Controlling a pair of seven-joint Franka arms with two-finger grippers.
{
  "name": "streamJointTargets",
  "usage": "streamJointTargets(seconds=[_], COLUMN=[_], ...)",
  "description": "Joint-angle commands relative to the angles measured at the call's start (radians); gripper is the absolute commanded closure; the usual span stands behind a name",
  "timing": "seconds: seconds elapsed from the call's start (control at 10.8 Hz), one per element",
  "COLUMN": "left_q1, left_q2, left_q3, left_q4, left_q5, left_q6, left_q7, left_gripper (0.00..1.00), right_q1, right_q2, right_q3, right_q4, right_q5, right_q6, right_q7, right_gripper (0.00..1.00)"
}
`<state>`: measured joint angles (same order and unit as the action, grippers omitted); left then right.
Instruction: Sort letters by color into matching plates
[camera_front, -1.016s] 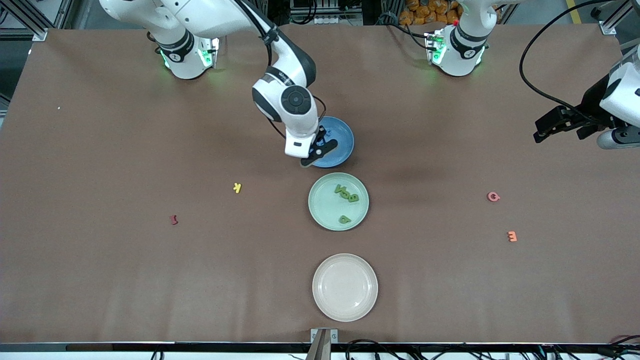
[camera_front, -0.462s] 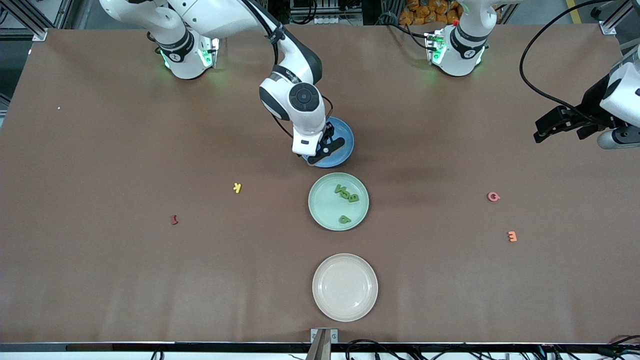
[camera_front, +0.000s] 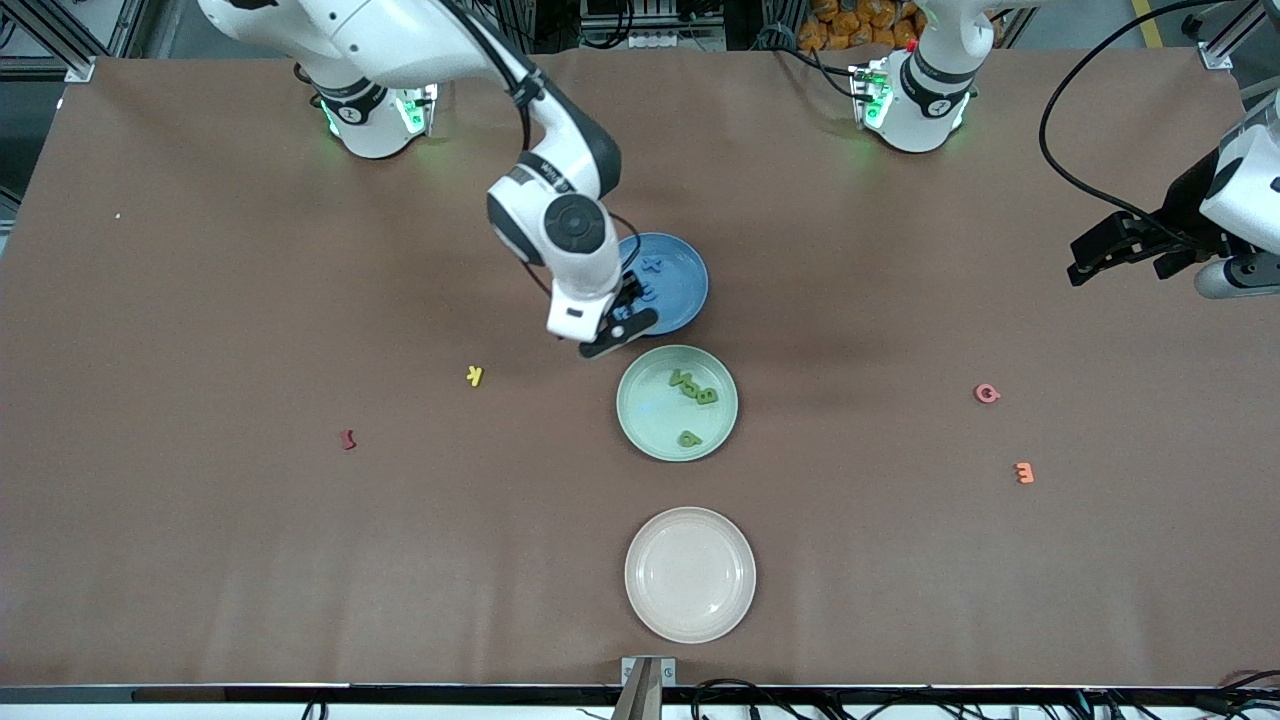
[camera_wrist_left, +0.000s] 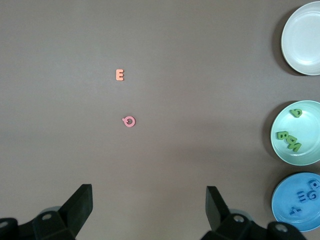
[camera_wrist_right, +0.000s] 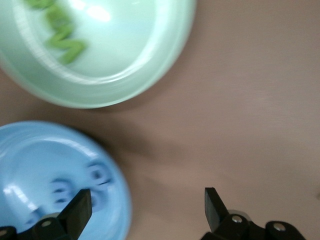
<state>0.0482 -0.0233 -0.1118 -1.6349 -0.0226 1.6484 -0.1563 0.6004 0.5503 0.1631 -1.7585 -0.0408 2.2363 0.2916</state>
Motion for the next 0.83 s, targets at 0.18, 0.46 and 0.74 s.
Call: streamJointTargets(seconds=[0.18, 0.46, 0.74], left_q1=[0.004, 0.004, 0.004], left_q2=[-0.020, -0.023, -0.023], left_q3=[0.000, 0.000, 0.000], left_q4=[-0.005, -0.002, -0.002], left_q5=[-0.019, -0.008, -0.007], left_q6=[0.007, 0.011, 0.011], left_q7=[0.028, 0.027, 0.027], left_gripper=[0.00, 0.00, 0.00], right_q1=[-0.229, -0.347, -0.413], right_q2=[-0.050, -0.065, -0.073], right_q3=[-0.004, -0.048, -0.143], right_q4=[0.013, 0.020, 0.036], right_q5=[-0.073, -0.123, -0.126], right_q6=[-0.058, -0.089, -0.093], right_q7=[0.003, -0.052, -0.097], right_gripper=[0.00, 0.00, 0.00])
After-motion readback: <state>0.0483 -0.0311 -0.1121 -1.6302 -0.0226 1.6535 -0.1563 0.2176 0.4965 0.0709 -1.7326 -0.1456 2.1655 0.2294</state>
